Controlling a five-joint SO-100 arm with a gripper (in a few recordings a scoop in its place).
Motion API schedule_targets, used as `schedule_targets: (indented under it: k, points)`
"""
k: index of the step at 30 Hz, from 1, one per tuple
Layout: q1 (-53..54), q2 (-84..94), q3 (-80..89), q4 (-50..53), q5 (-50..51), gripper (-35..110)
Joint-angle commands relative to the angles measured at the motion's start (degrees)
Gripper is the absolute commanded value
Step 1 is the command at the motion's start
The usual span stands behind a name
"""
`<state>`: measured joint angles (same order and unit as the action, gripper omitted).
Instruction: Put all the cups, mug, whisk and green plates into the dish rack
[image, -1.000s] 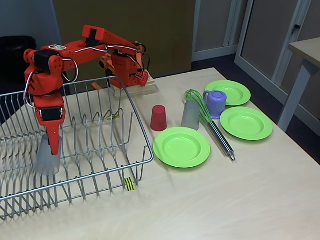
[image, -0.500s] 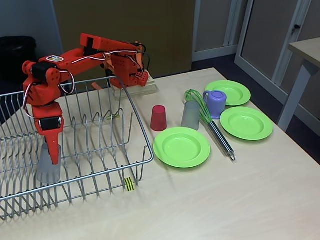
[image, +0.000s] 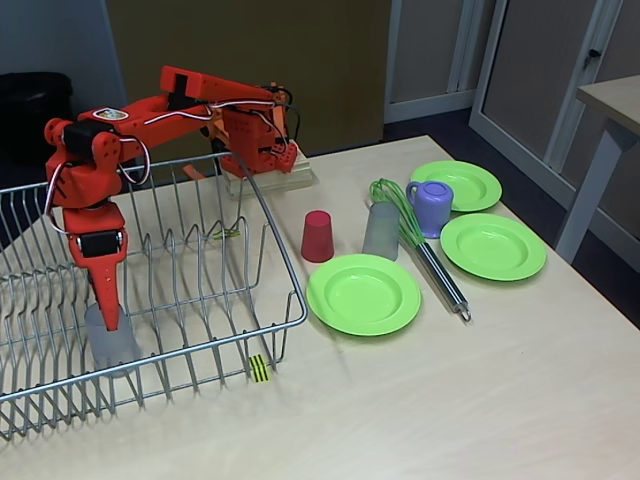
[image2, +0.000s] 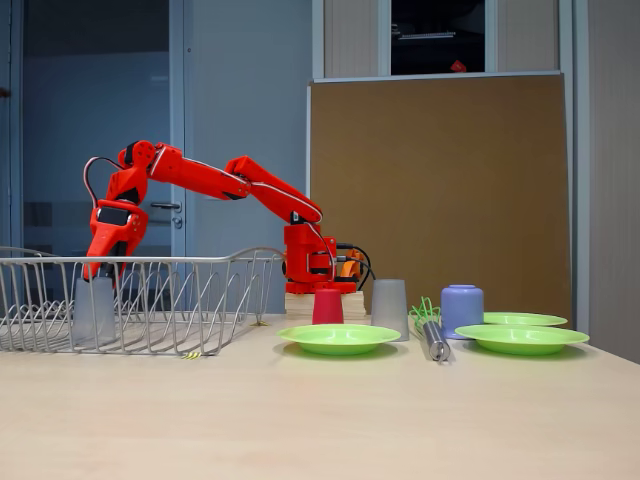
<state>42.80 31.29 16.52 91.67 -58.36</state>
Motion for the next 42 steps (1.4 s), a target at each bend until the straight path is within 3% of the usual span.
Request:
schedule_targets:
  k: [1, 13, 20, 30, 42]
  points:
    - [0.35, 2.11, -2.46, 1.76, -1.05, 38]
    - [-4.13, 17.75, 3.87, 8.88, -0.7, 37]
    - [-15.82, 36.21, 26.63, 10.72, 7.03, 37]
    - [-37.71, 57.48, 52.38, 9.23, 32.17, 34]
    - [-69.7, 70.05, 73.74, -0.09, 81.04, 34]
